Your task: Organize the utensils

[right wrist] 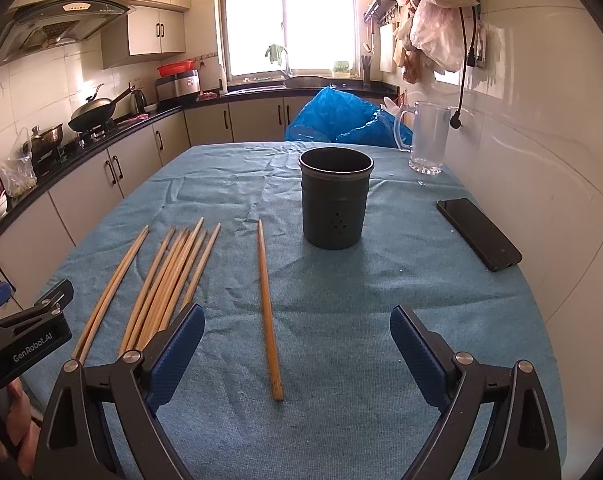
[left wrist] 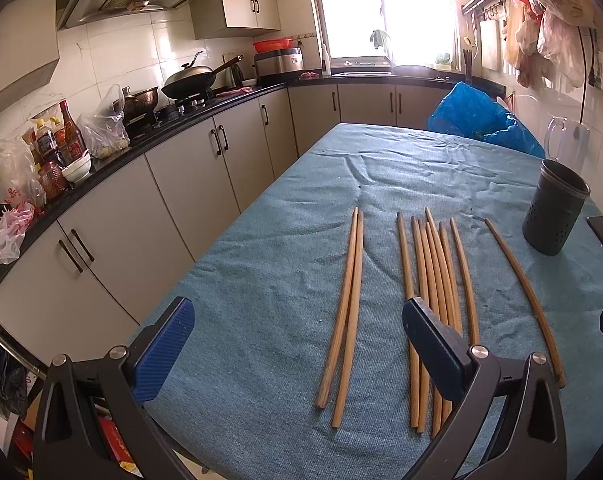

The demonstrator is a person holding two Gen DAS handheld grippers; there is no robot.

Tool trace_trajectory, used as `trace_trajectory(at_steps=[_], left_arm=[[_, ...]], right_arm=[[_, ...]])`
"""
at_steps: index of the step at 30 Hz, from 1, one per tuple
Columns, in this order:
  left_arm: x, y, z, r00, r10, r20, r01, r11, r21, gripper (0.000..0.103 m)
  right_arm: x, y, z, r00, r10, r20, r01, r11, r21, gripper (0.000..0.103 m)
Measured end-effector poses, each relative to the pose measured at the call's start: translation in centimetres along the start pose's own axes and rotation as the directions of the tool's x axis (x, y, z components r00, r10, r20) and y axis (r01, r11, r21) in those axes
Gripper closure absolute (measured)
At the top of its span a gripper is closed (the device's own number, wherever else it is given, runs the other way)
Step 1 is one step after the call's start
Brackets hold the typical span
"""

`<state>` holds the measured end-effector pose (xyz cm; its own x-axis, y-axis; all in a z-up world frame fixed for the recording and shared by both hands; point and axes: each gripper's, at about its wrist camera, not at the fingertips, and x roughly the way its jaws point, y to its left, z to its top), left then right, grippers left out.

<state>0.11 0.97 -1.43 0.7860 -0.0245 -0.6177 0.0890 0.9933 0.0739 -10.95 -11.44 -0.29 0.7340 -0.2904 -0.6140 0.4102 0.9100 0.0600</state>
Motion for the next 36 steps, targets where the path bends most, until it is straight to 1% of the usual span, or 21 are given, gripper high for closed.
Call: trace_trajectory(at_steps=[3, 4, 7, 12, 16, 18, 20, 21, 23, 24, 25, 26, 27, 28, 29, 30, 32, 33, 34, 36], left_arm=[[0.1, -0.1, -0.2, 1.000, -0.017, -0.011, 0.017, 1.000, -0.018, 0.000], [0.3, -0.3, 0.0, 0.999, -0.049, -0.015, 0.048, 0.997, -0.059, 0.000], [0.4, -0.4, 0.2, 0.996, -0.083, -0.026, 0.080, 0.992, -0.099, 0.000], [0.5, -0.6, 0.2, 0.996, -0.071, -0.050, 0.067, 0.995, -0.072, 0.000], [0.9, -0.7, 0.1, 0.998, -0.056, -0.038, 0.054, 0.998, -0.039, 0.000], [1.4, -0.4, 0.5, 0.996, -0.075, -0.050, 0.074, 0.997, -0.026, 0.000], [2.1, 0.1, 1.1, 0.993, -0.094, -0.065, 0.094, 0.996, -0.010, 0.000], [2.5, 0.6, 1.6, 0.990, -0.114, -0.080, 0.113, 0.993, -0.019, 0.000], [3.2, 1.6, 2.5, 0.984, -0.142, -0.107, 0.139, 0.990, -0.039, 0.000], [3.6, 2.2, 3.0, 0.980, -0.157, -0.123, 0.153, 0.987, -0.044, 0.002], [4.0, 2.4, 3.3, 0.978, -0.171, -0.117, 0.166, 0.985, -0.052, 0.004], [4.4, 2.6, 3.7, 0.976, -0.189, -0.106, 0.184, 0.981, -0.062, 0.010], [4.7, 2.9, 4.2, 0.969, -0.212, -0.129, 0.204, 0.976, -0.070, 0.016], [5.1, 3.1, 4.6, 0.959, -0.232, -0.160, 0.223, 0.972, -0.074, 0.018], [5.6, 3.2, 5.0, 0.945, -0.264, -0.191, 0.253, 0.964, -0.081, 0.021], [6.1, 3.1, 5.4, 0.925, -0.305, -0.225, 0.293, 0.952, -0.087, 0.022], [7.0, 3.1, 5.9, 0.896, -0.352, -0.272, 0.340, 0.936, -0.093, 0.023], [7.6, 3.0, 6.2, 0.879, -0.372, -0.298, 0.356, 0.928, -0.110, 0.026], [8.1, 3.0, 6.4, 0.868, -0.374, -0.327, 0.358, 0.927, -0.111, 0.029], [9.1, 2.8, 6.9, 0.839, -0.392, -0.378, 0.374, 0.919, -0.124, 0.041]], right_arm=[[0.2, 0.0, 0.0, 1.000, 0.003, -0.006, -0.003, 1.000, -0.002, 0.009], [0.3, -0.1, 0.0, 1.000, 0.006, -0.009, -0.006, 1.000, -0.001, 0.009], [0.5, -0.2, 0.0, 1.000, 0.010, -0.018, -0.010, 1.000, 0.005, 0.011], [0.8, -0.4, 0.3, 0.999, 0.023, -0.030, -0.023, 1.000, 0.010, 0.012], [0.9, -0.3, 0.5, 0.999, 0.031, -0.033, -0.031, 1.000, 0.002, 0.013], [1.1, -0.3, 0.8, 0.998, 0.041, -0.039, -0.041, 0.999, -0.003, 0.016], [1.4, -0.4, 1.3, 0.996, 0.065, -0.058, -0.065, 0.998, -0.008, 0.021], [1.6, -0.5, 1.5, 0.994, 0.079, -0.071, -0.079, 0.997, -0.003, 0.024], [1.8, -0.7, 2.0, 0.992, 0.094, -0.087, -0.095, 0.996, -0.003, 0.035], [2.0, -0.9, 2.4, 0.989, 0.110, -0.101, -0.111, 0.994, -0.004, 0.038], [2.2, -0.9, 2.8, 0.986, 0.121, -0.112, -0.122, 0.993, -0.003, 0.046], [2.3, -0.9, 3.1, 0.983, 0.135, -0.121, -0.136, 0.991, 0.001, 0.050], [2.5, -1.0, 3.4, 0.980, 0.152, -0.130, -0.153, 0.988, 0.006, 0.050], [2.7, -1.0, 3.8, 0.974, 0.176, -0.142, -0.176, 0.984, 0.013, 0.051], [2.9, -0.9, 4.1, 0.970, 0.193, -0.151, -0.192, 0.981, 0.016, 0.052], [3.1, -0.8, 4.4, 0.966, 0.206, -0.159, -0.206, 0.978, 0.017, 0.053], [3.7, -0.3, 5.1, 0.950, 0.246, -0.193, -0.246, 0.969, 0.024, 0.053], [4.0, -0.1, 5.5, 0.940, 0.269, -0.210, -0.268, 0.963, 0.033, 0.053], [4.2, 0.0, 5.9, 0.929, 0.294, -0.226, -0.291, 0.955, 0.049, 0.053], [4.8, 0.6, 6.7, 0.919, 0.308, -0.245, -0.304, 0.951, 0.055, 0.053]])
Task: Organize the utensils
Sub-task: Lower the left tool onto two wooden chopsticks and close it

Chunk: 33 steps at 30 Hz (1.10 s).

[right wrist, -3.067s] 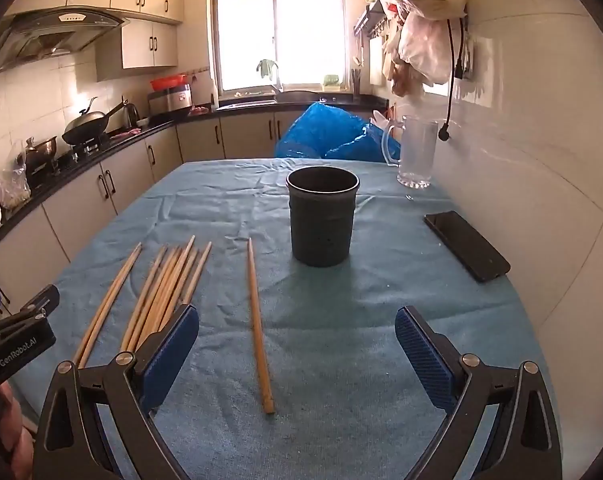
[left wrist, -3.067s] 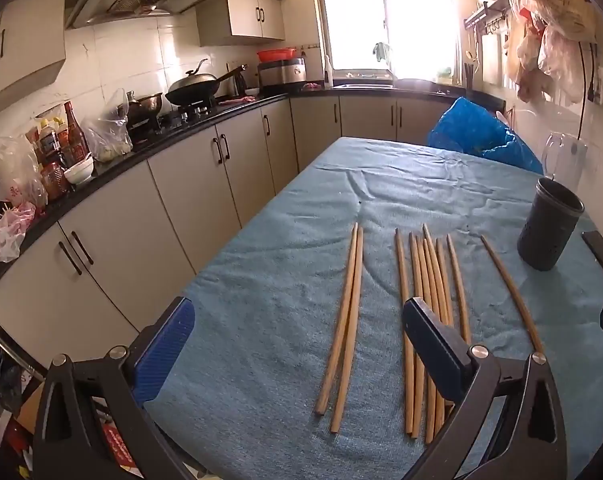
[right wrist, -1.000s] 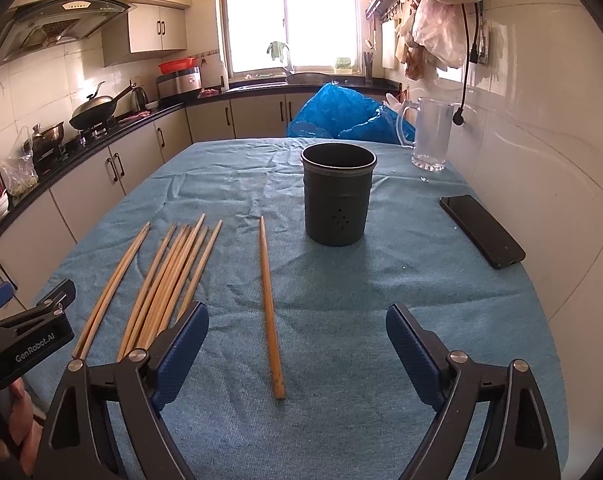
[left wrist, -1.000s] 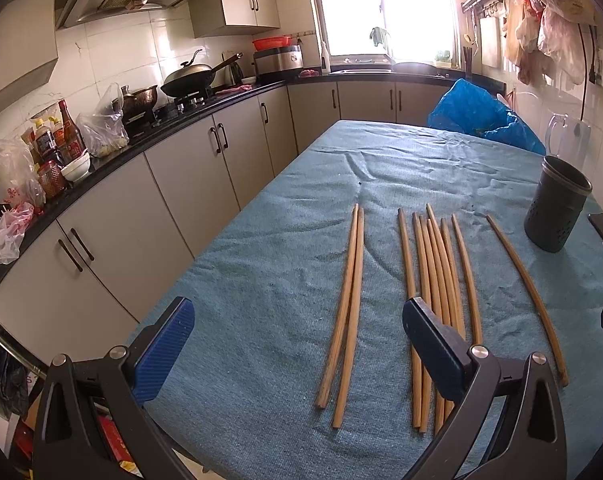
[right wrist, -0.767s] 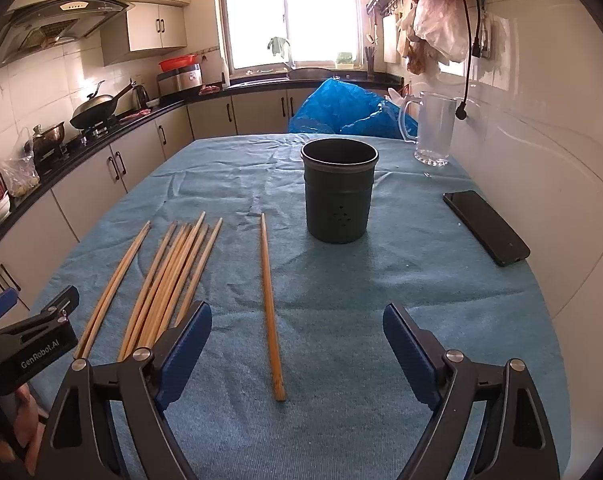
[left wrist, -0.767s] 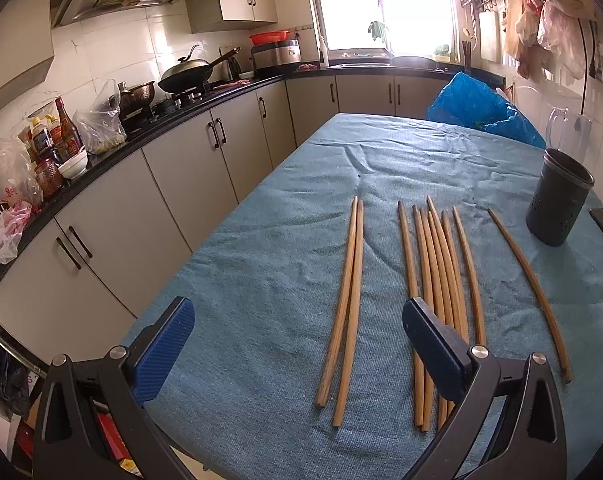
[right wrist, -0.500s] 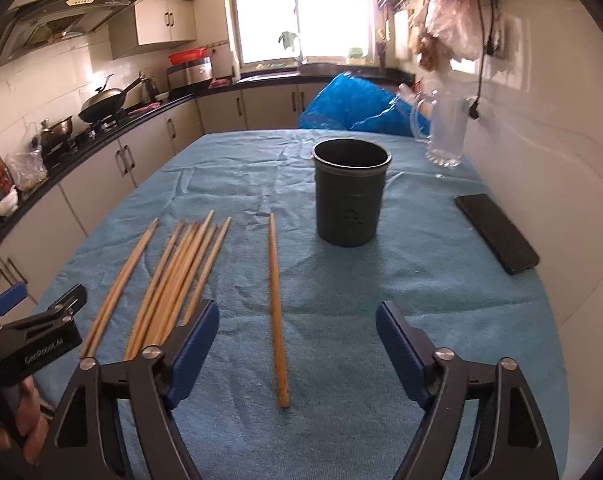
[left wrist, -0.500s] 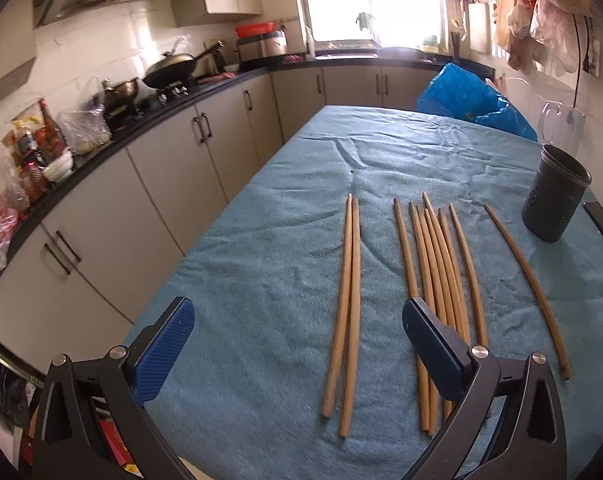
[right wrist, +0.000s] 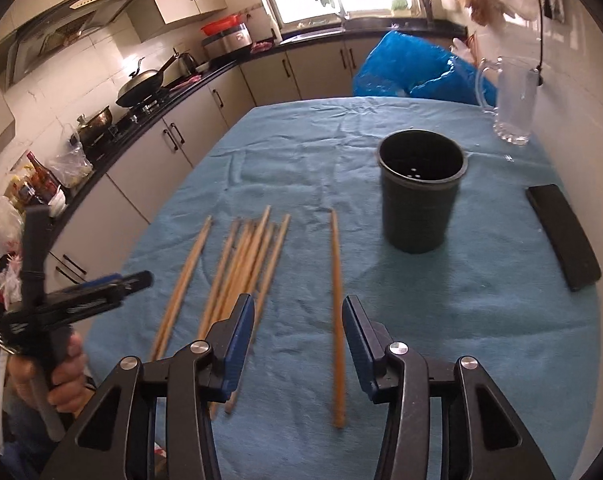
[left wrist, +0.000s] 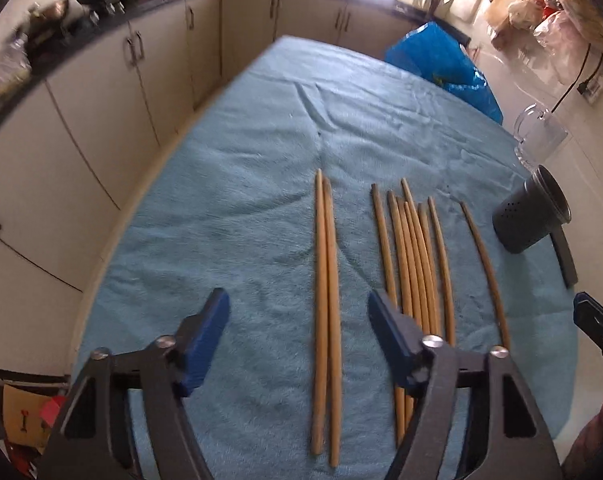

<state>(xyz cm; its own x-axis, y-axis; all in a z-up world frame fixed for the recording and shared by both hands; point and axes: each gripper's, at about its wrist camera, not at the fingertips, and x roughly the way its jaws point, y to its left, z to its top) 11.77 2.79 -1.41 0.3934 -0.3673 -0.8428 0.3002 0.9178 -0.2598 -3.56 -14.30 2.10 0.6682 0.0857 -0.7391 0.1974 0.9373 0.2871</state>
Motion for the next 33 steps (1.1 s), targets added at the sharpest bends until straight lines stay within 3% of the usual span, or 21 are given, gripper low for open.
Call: trace_trajectory(at_steps=[7, 9, 16, 22, 27, 33], left_arm=[[3.5, -0.6, 2.3, 0.993, 0.020, -0.115, -0.016, 0.999, 0.033, 0.050], [3.9, -0.9, 2.8, 0.991, 0.032, -0.131, -0.027, 0.999, 0.035, 0.058], [6.2, -0.7, 5.2, 0.983, 0.053, -0.176, -0.045, 0.998, 0.048, 0.066], [7.6, -0.7, 7.0, 0.982, 0.057, -0.179, -0.048, 0.997, 0.056, 0.090], [7.4, 0.1, 8.1, 0.988, 0.010, -0.153, -0.005, 0.999, 0.036, 0.090], [7.9, 0.5, 8.7, 0.986, 0.012, -0.167, -0.006, 0.999, 0.038, 0.090]], right_arm=[[2.4, 0.5, 3.0, 0.997, 0.032, -0.066, -0.030, 0.999, 0.032, 0.059], [3.8, 0.8, 3.9, 0.994, 0.033, -0.101, -0.028, 0.999, 0.046, 0.059], [7.5, 2.2, 5.3, 0.987, -0.028, -0.160, 0.034, 0.999, 0.032, 0.060], [8.5, 2.0, 6.1, 0.984, -0.060, -0.168, 0.068, 0.997, 0.046, 0.060], [9.0, 1.8, 6.6, 0.981, -0.077, -0.177, 0.086, 0.995, 0.043, 0.060], [10.3, 2.4, 7.1, 0.977, -0.090, -0.194, 0.097, 0.995, 0.029, 0.060]])
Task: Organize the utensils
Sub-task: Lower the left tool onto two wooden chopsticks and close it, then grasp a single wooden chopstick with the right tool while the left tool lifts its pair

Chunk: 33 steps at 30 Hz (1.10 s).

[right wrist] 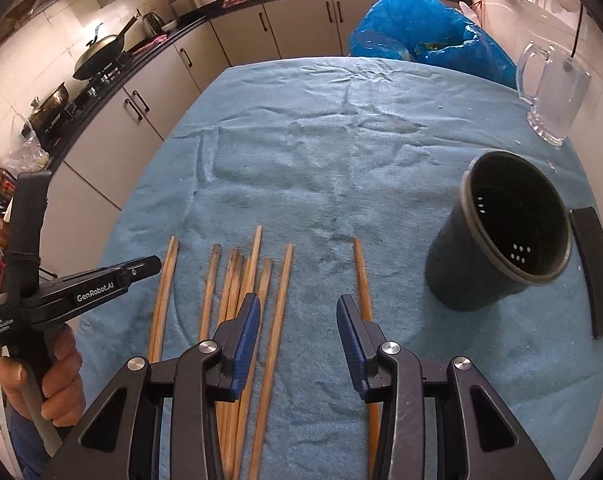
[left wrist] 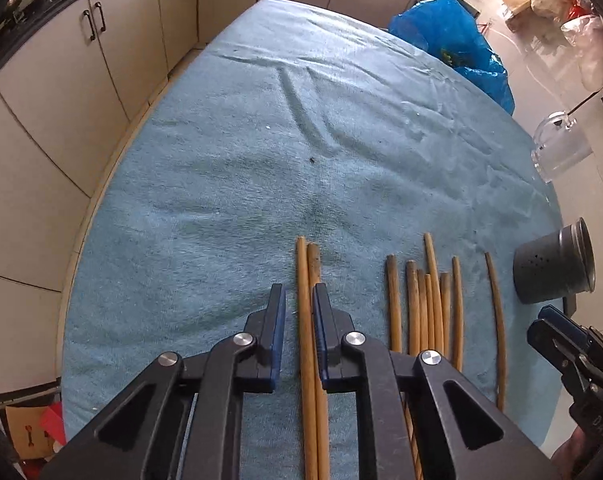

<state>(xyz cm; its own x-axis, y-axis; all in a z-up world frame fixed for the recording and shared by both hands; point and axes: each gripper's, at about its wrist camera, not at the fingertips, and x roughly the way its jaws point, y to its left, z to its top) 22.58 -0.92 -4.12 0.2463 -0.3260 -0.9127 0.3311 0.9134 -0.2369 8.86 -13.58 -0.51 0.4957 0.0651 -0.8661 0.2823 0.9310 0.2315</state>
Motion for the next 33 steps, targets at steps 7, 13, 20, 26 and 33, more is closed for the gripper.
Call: trace_trajectory(at_steps=[7, 13, 20, 26, 33], left_arm=[[0.9, 0.4, 0.5, 0.999, 0.040, 0.006, -0.040, 0.999, -0.002, 0.090], [1.1, 0.9, 0.7, 0.999, 0.055, 0.002, -0.055, 0.998, 0.007, 0.090], [0.7, 0.6, 1.1, 1.000, 0.002, 0.008, -0.002, 1.000, -0.003, 0.090], [1.6, -0.2, 1.1, 1.000, 0.015, 0.006, -0.015, 1.000, 0.021, 0.090], [1.8, -0.7, 0.9, 0.995, 0.100, 0.012, -0.101, 0.992, 0.071, 0.094]], right_arm=[[1.4, 0.3, 0.5, 0.999, -0.029, -0.024, 0.029, 1.000, 0.000, 0.060], [2.3, 0.1, 0.9, 0.998, -0.046, -0.036, 0.047, 0.999, 0.011, 0.060], [3.4, 0.2, 1.4, 0.997, -0.054, -0.056, 0.055, 0.998, 0.021, 0.060], [4.4, 0.5, 1.7, 0.995, -0.072, -0.067, 0.074, 0.997, 0.022, 0.060], [5.7, 0.6, 2.0, 0.992, -0.081, -0.095, 0.083, 0.996, 0.019, 0.062]])
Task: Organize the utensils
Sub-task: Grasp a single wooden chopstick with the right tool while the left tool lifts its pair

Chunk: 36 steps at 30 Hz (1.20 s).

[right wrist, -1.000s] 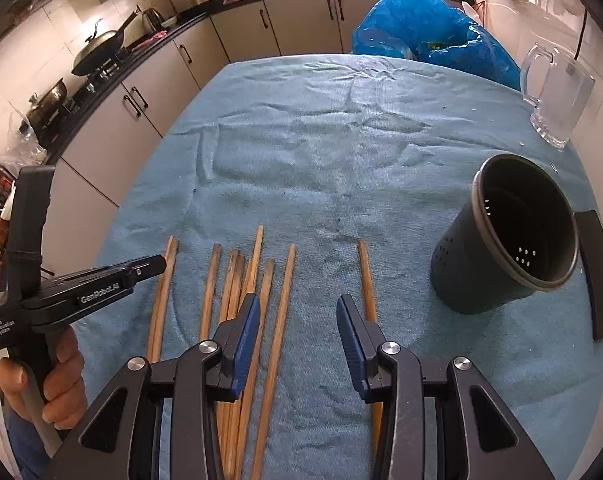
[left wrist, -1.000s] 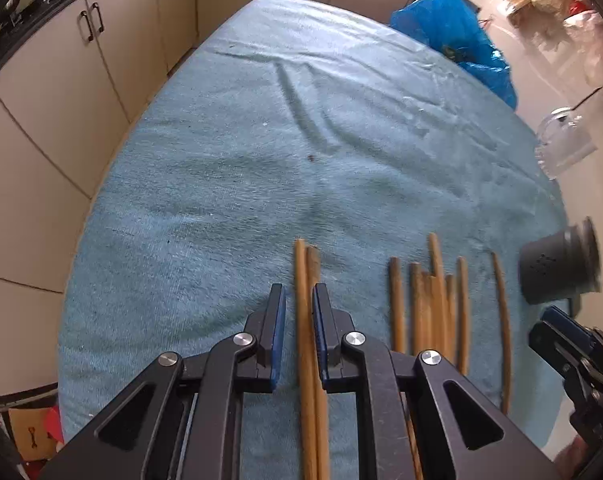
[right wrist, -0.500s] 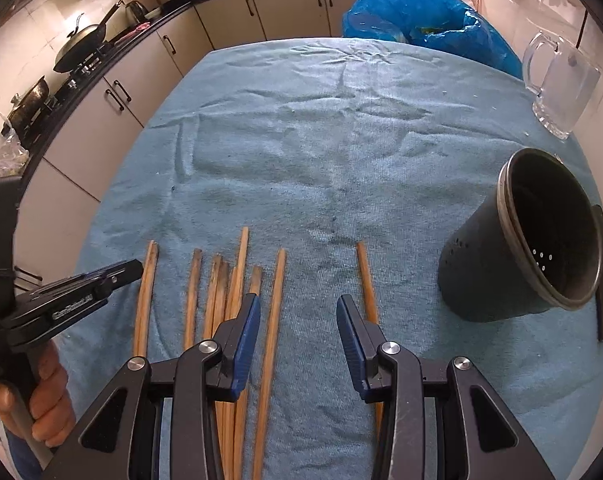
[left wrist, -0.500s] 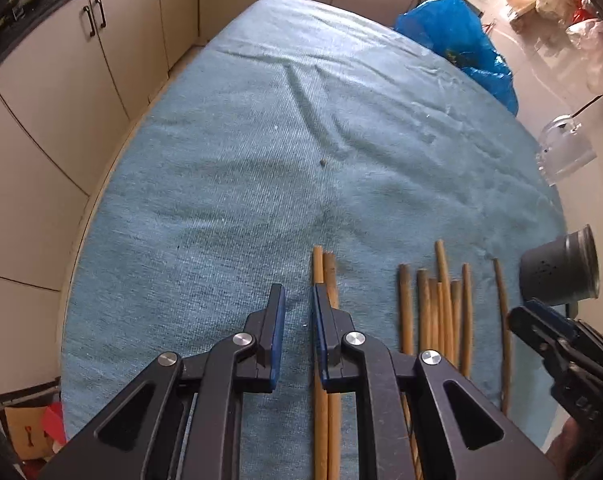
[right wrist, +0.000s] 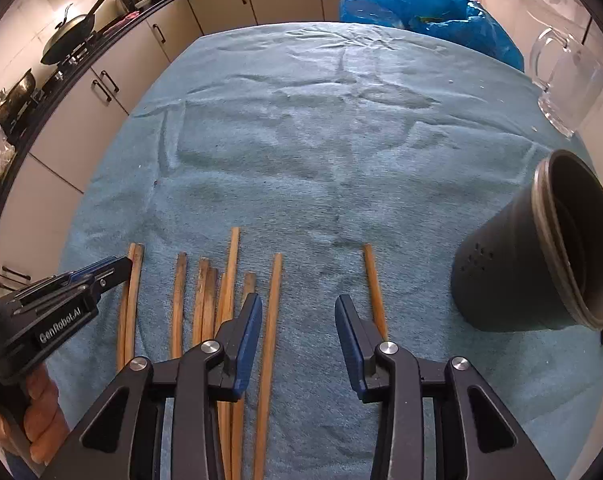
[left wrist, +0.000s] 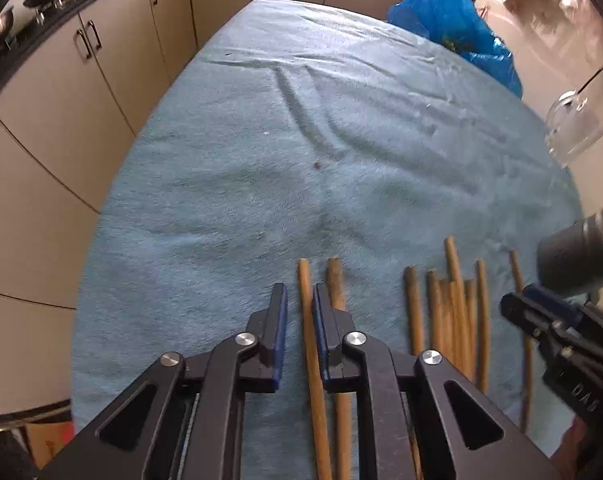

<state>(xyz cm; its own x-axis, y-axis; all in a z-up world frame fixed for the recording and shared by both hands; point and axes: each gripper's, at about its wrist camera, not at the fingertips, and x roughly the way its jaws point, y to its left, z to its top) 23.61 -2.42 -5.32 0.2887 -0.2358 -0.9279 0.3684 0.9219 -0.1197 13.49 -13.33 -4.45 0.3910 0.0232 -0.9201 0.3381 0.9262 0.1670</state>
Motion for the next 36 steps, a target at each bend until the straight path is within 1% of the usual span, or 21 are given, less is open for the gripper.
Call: trace_trajectory(at_steps=[1, 3, 8, 10, 11, 12, 13, 15, 17, 18, 20, 21, 22, 24, 26, 27, 29, 30, 32, 33, 36], left_arm=[[-0.1, 0.1, -0.2, 1.000, 0.011, -0.001, -0.011, 1.000, 0.005, 0.094], [-0.2, 0.7, -0.3, 1.000, 0.010, -0.007, -0.010, 1.000, -0.001, 0.094], [-0.1, 1.6, -0.3, 1.000, -0.001, -0.014, 0.000, 1.000, -0.030, 0.094], [0.0, 1.5, -0.1, 1.000, 0.005, -0.014, -0.005, 0.999, -0.037, 0.095], [0.0, 1.5, 0.0, 1.000, 0.007, -0.014, -0.008, 0.999, -0.038, 0.094], [0.1, 1.4, 0.1, 1.000, 0.009, -0.015, -0.010, 0.999, -0.039, 0.094], [0.2, 1.3, 0.1, 1.000, 0.012, -0.015, -0.013, 0.999, -0.043, 0.095], [0.2, 1.1, 0.2, 1.000, 0.024, -0.008, -0.024, 0.999, -0.042, 0.096], [0.1, 1.1, -0.1, 0.999, 0.032, -0.001, -0.032, 0.999, -0.039, 0.097], [0.1, 1.1, -0.1, 1.000, 0.031, 0.004, -0.031, 0.999, -0.042, 0.097], [-0.3, 1.3, -0.4, 1.000, -0.016, 0.021, 0.017, 0.998, -0.054, 0.098], [-0.5, 1.3, -0.5, 0.999, -0.029, 0.025, 0.031, 0.998, -0.055, 0.098], [-1.0, 1.4, -0.7, 0.999, -0.033, 0.040, 0.035, 0.998, -0.056, 0.098], [-2.3, 1.5, -1.1, 0.996, -0.040, 0.081, 0.045, 0.997, -0.060, 0.098], [-4.3, 1.5, -1.5, 0.990, -0.052, 0.135, 0.061, 0.996, -0.064, 0.098], [-5.7, 1.6, -1.9, 0.983, -0.057, 0.174, 0.069, 0.996, -0.065, 0.098], [-7.7, 1.7, -2.6, 0.972, -0.058, 0.228, 0.075, 0.995, -0.069, 0.098], [-9.2, 1.7, -3.1, 0.962, -0.061, 0.267, 0.082, 0.994, -0.068, 0.098], [-11.2, 1.5, -3.8, 0.947, -0.056, 0.317, 0.081, 0.995, -0.066, 0.098], [-12.7, 1.3, -4.5, 0.933, -0.048, 0.356, 0.075, 0.995, -0.062, 0.098], [-15.5, 0.7, -6.3, 0.902, -0.038, 0.431, 0.068, 0.996, -0.052, 0.098]], right_arm=[[0.1, 0.1, 0.1, 1.000, 0.000, -0.001, 0.000, 1.000, -0.001, 0.062], [0.3, 0.3, 0.2, 1.000, -0.002, -0.004, 0.002, 1.000, -0.006, 0.063], [1.4, 1.1, 0.6, 1.000, -0.017, -0.022, 0.017, 0.999, -0.031, 0.073], [2.1, 1.4, 1.0, 0.999, -0.033, -0.029, 0.032, 0.999, -0.041, 0.074], [2.5, 1.6, 1.1, 0.998, -0.042, -0.037, 0.040, 0.998, -0.047, 0.078], [3.0, 1.7, 1.2, 0.998, -0.052, -0.046, 0.050, 0.997, -0.051, 0.080], [3.0, 1.8, 1.4, 0.997, -0.067, -0.028, 0.065, 0.996, -0.063, 0.081], [3.2, 2.3, 1.6, 0.996, -0.083, -0.024, 0.080, 0.992, -0.099, 0.084], [3.2, 2.4, 1.8, 0.997, -0.077, -0.027, 0.074, 0.992, -0.104, 0.095], [3.2, 2.4, 2.0, 0.997, -0.078, -0.026, 0.075, 0.991, -0.109, 0.096], [3.0, 2.0, 2.1, 0.998, -0.054, -0.023, 0.052, 0.994, -0.098, 0.097], [2.6, 1.6, 2.1, 1.000, -0.014, -0.014, 0.013, 0.997, -0.082, 0.097], [2.1, 1.3, 2.1, 1.000, 0.005, -0.003, -0.005, 0.997, -0.074, 0.097], [0.4, 0.8, 1.9, 0.998, 0.034, 0.044, -0.031, 0.997, -0.064, 0.097], [-1.5, 0.5, 1.6, 0.993, 0.070, 0.093, -0.064, 0.996, -0.060, 0.097], [-3.2, 0.4, 1.2, 0.987, 0.088, 0.136, -0.080, 0.995, -0.062, 0.097], [-5.7, 0.3, 0.4, 0.973, 0.117, 0.200, -0.105, 0.992, -0.069, 0.097], [-7.6, 0.2, -0.3, 0.957, 0.140, 0.253, -0.123, 0.989, -0.083, 0.097], [-10.4, 0.0, -1.5, 0.928, 0.167, 0.334, -0.141, 0.985, -0.099, 0.097], [-11.5, 0.0, -2.2, 0.912, 0.182, 0.368, -0.153, 0.982, -0.108, 0.097], [-14.7, 0.0, -4.6, 0.859, 0.204, 0.470, -0.162, 0.978, -0.129, 0.097]])
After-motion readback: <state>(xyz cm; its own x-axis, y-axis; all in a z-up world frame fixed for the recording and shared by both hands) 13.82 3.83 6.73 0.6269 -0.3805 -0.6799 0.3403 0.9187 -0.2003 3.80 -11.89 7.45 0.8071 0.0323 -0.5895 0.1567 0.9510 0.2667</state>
